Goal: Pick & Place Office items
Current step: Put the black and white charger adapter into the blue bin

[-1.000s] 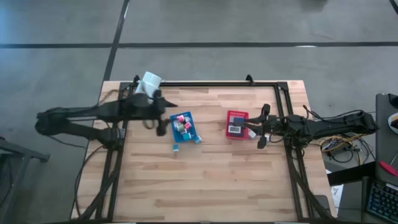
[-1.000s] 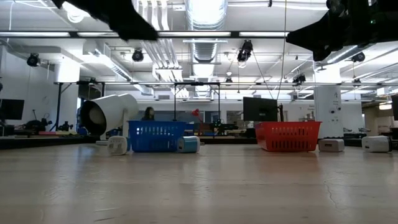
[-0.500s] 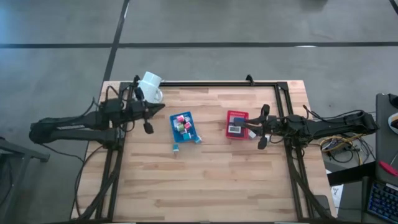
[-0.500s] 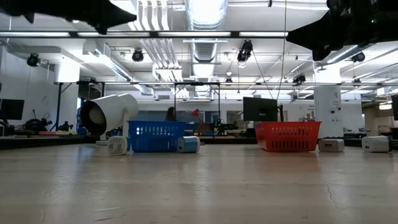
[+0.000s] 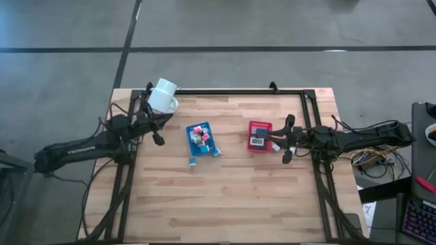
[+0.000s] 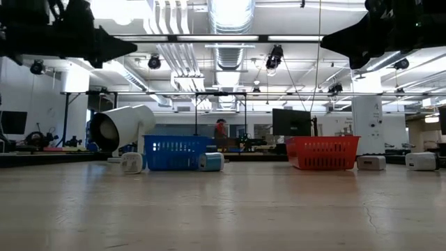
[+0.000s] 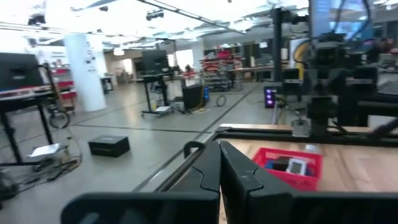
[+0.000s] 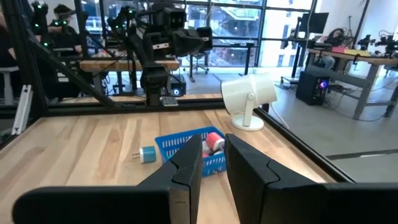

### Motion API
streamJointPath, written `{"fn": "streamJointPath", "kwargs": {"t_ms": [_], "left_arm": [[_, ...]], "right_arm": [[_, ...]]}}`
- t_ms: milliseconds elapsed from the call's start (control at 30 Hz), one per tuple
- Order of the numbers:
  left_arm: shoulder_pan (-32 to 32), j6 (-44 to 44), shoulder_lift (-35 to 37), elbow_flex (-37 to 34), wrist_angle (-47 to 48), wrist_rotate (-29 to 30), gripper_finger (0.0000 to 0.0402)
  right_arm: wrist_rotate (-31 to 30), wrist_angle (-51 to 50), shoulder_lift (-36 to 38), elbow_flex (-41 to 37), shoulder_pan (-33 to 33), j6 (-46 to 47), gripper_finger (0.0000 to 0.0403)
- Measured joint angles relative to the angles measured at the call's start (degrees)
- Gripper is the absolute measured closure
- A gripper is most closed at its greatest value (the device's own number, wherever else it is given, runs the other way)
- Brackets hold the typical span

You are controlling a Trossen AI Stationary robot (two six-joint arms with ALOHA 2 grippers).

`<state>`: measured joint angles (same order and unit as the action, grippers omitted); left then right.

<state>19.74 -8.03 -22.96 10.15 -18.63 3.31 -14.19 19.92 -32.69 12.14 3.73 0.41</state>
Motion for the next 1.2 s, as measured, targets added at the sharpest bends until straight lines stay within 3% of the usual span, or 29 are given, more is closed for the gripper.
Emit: {"fn": "streamJointPath", "kwargs": {"t_ms": [167, 467, 1200], "left_arm": [[0.62, -0.74, 8.17, 0.00, 6.36, -4.78, 0.0400], [0.66, -1.33, 19.81, -0.22, 15.30, -5.12, 0.0400], [0.93, -5.71, 20.17, -3.82, 15.25, -4.82, 0.0398]], "right_arm": [[1.28, 0.08, 0.00, 0.48, 0.01, 0.65, 0.0339], [1.21, 0.04, -0.04, 0.09, 0.01, 1.16, 0.0339], [0.58, 0.04, -0.04, -0.48, -0.01, -0.88, 0.0339]]}}
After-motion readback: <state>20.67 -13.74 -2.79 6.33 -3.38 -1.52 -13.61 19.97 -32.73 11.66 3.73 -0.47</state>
